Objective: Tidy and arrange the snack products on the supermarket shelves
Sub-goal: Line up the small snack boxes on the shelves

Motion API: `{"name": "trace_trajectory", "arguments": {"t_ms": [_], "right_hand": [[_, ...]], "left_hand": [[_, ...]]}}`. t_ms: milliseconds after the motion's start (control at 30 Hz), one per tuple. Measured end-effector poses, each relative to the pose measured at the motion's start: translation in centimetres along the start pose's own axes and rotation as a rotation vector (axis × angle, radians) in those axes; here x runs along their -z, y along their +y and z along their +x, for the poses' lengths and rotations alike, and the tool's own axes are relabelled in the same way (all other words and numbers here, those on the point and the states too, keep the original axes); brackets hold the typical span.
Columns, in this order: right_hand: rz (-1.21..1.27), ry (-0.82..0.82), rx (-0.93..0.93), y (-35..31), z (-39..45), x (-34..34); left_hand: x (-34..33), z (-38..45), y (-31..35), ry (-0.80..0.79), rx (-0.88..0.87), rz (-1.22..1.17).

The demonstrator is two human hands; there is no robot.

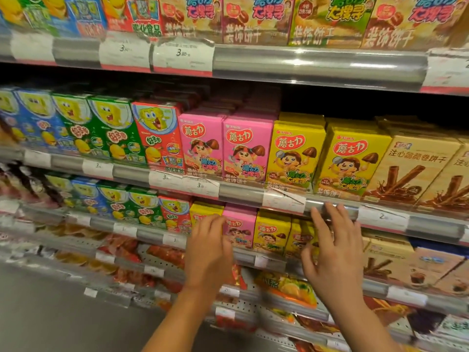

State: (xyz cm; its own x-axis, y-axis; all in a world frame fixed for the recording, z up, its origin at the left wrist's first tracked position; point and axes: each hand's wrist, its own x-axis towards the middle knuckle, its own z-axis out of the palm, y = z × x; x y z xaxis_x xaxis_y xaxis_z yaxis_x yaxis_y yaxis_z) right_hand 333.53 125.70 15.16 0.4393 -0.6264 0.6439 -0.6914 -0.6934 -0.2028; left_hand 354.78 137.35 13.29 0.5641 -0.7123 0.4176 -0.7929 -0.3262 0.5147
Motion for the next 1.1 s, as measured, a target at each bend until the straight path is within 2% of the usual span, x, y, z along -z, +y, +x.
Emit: {"name": "trace_trajectory", "arguments": {"t_ms": [133,400,467,533,633,700,800,900,1000,1100], "right_hand": [[0.035,0.046,-0.042,-0.6,-0.2,-0.8],[0.065,0.127,-0.099,-1.7,0.4,-1.8],[0.145,0.185,-0.053,-2.5,0.0,-2.2],[0.247,0.183,0.073,-4.0,-0.6,-2.9],[0.344,0.036,0.22,-6.9,-1.8,-5.1],[0.413,-0.091,0.197,-8.6,-2.6,-7.0],[0.507,-0.216,0.064,-10.5,-2.7,-8.8],[0.558,-0.336,0.024,-12.2,-1.3,-9.6],[0.654,-0.34,0.024,-13.8,0.8,-9.5],[0.714,-0.283,-0.008,-15.0,2.9,-8.1]], "left_hand": [[0.0,2.1,-4.0,-0.122,-0.021,0.291],[-0.3,5.3,-6.3,-0.224,-0.201,0.519],[0.1,5.4,-6.7,-0.234,-0.224,0.532],[0.9,5.7,-7.2,-0.22,-0.3,0.559],[2.8,6.2,-7.7,-0.201,-0.382,0.586],[4.2,6.4,-7.8,-0.208,-0.4,0.566],[6.4,6.2,-7.5,-0.239,-0.462,0.457],[8.5,5.9,-7.0,-0.367,-0.46,0.334],[10.2,6.5,-6.8,-0.442,-0.445,0.163],[12.5,7.4,-5.9,-0.319,-0.519,0.081]]}}
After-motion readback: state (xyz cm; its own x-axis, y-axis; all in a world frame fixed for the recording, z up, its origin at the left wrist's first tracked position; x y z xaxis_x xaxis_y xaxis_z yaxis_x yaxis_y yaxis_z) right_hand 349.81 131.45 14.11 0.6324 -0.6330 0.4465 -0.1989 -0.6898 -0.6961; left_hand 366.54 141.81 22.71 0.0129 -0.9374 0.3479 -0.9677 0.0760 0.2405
